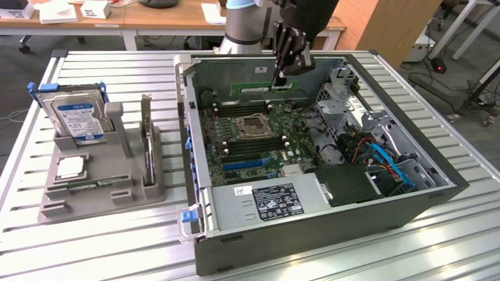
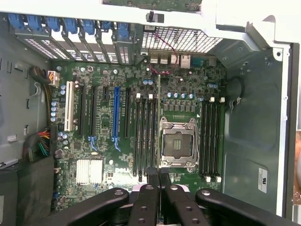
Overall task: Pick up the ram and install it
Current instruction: 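Insert the ram into the slot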
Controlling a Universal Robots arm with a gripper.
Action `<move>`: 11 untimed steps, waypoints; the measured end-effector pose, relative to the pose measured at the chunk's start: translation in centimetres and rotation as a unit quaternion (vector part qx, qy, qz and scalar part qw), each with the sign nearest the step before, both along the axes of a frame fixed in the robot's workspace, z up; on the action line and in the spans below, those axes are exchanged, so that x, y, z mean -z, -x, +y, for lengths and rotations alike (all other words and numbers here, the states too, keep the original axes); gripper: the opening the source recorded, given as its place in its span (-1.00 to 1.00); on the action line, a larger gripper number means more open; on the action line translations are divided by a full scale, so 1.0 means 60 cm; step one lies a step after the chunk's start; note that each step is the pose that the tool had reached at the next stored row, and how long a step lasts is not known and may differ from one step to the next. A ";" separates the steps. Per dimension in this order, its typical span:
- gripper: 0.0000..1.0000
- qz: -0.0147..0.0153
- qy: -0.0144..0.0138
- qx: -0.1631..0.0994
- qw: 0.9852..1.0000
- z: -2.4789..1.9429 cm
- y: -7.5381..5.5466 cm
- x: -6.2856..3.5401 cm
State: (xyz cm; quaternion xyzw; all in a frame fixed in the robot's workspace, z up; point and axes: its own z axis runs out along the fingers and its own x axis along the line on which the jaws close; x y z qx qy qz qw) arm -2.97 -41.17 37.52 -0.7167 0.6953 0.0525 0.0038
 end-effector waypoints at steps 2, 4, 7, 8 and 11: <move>-0.79 0.000 0.000 0.000 1.000 0.0000 0.000 0.001; -0.79 0.000 0.000 0.000 1.000 0.0000 0.000 0.002; -0.79 0.000 0.000 0.000 1.000 -0.0001 0.000 0.004; -0.79 0.000 0.000 0.000 1.000 -0.0001 0.000 0.005; -0.79 0.000 0.000 0.000 1.000 -0.0001 0.000 0.008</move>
